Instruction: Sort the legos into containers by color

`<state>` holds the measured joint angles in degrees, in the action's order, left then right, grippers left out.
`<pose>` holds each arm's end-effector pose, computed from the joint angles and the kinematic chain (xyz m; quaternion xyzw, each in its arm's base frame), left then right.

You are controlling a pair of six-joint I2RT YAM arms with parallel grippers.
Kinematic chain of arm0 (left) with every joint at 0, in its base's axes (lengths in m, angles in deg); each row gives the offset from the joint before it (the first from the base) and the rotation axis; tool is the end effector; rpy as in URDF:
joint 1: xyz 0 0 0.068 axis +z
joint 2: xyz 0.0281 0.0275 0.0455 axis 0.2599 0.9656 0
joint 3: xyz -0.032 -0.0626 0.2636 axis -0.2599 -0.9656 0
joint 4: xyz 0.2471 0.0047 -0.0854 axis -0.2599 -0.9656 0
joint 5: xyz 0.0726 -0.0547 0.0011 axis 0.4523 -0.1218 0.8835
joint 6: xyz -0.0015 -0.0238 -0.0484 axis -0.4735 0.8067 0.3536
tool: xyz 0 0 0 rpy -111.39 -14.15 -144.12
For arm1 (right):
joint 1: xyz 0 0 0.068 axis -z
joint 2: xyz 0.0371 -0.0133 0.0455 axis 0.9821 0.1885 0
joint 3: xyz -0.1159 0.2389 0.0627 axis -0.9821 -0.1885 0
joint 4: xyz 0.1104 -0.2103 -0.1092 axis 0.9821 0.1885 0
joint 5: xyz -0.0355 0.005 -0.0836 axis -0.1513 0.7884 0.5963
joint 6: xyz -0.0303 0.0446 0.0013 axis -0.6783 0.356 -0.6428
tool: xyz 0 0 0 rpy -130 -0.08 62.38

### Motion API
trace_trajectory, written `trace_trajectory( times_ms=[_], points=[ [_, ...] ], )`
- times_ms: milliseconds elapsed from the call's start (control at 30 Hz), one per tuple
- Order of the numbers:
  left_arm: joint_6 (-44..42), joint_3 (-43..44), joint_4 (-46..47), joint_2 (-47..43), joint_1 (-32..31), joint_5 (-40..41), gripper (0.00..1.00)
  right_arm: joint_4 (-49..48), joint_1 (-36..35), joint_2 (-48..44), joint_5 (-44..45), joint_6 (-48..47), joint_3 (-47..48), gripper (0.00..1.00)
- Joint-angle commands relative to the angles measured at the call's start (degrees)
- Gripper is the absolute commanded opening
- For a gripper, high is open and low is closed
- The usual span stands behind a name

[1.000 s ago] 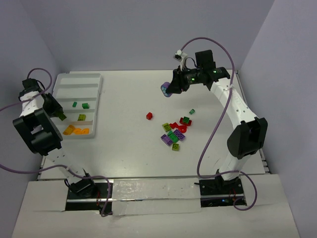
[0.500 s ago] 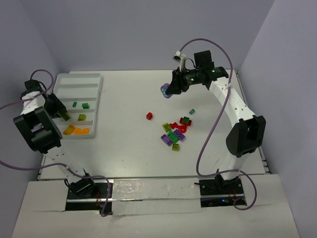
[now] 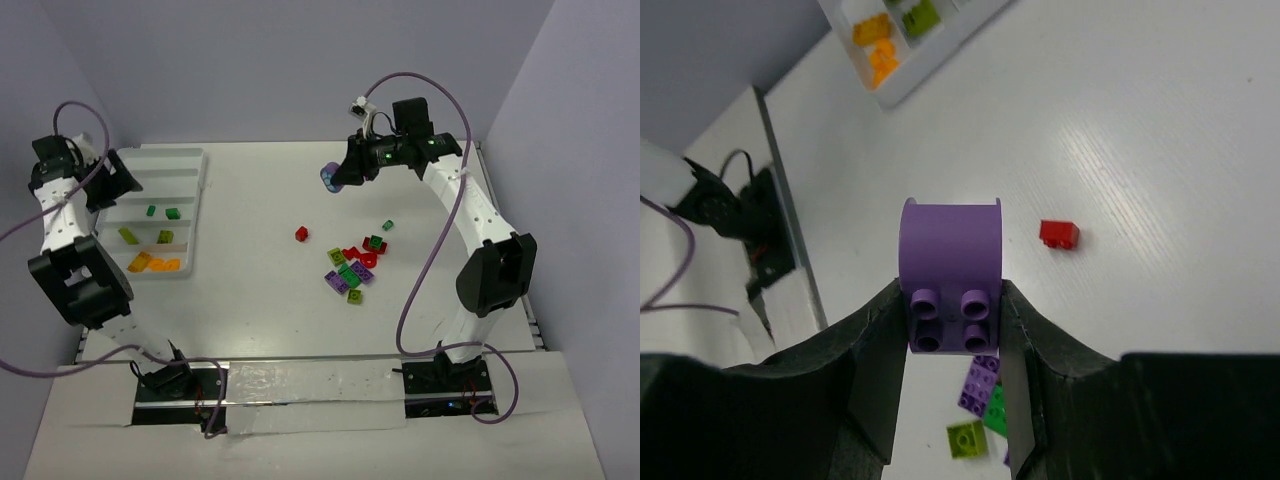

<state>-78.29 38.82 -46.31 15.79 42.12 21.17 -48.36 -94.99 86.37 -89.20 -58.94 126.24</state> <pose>0.3589 0.1696 0.3016 -0.2229 0.9039 -0.1050 0.3498 0.3636 0.1326 0.3759 -0.3546 0.7508 0.4235 0.3623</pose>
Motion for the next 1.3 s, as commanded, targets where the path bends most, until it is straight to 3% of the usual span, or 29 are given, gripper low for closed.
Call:
trace_trajectory(
  times_ms=[0,200,367,500,633,800,900,1267],
  points=[
    [-7.03,0.73,7.41,-13.95,-13.11,-10.96,0.90,-15.34,-0.36,-1.80,-4.72,13.45,-3.20,0.00],
    [-3.00,-6.07,16.05,-20.14,-34.48,-10.68,0.94,-31.03,-1.77,0.12,-2.13,35.02,-4.94,0.00],
    [-1.61,-7.98,21.87,-21.06,-44.87,-7.43,0.92,-40.56,-2.45,1.35,-0.12,48.87,-6.95,0.00],
    [3.53,-5.96,23.06,-19.10,-45.66,-14.13,0.92,-45.65,-4.43,0.69,-5.72,47.55,-7.99,0.00],
    [3.21,-4.77,25.25,-19.29,-43.69,-29.83,0.94,-54.62,-4.80,-0.47,-12.67,48.47,-11.50,0.00],
    [21.42,-8.90,41.79,-17.85,-40.64,-46.24,0.92,-59.61,-5.19,-2.21,-17.90,47.47,-14.40,0.00],
    [30.94,-10.96,52.56,-17.39,-40.44,-49.45,0.92,-56.85,-5.94,-3.23,-18.70,43.36,-13.92,0.00],
    [26.57,-10.67,47.05,-17.09,-40.68,-47.87,0.92,-49.18,-8.40,-4.59,-19.41,35.55,-9.95,0.00]
  ],
)
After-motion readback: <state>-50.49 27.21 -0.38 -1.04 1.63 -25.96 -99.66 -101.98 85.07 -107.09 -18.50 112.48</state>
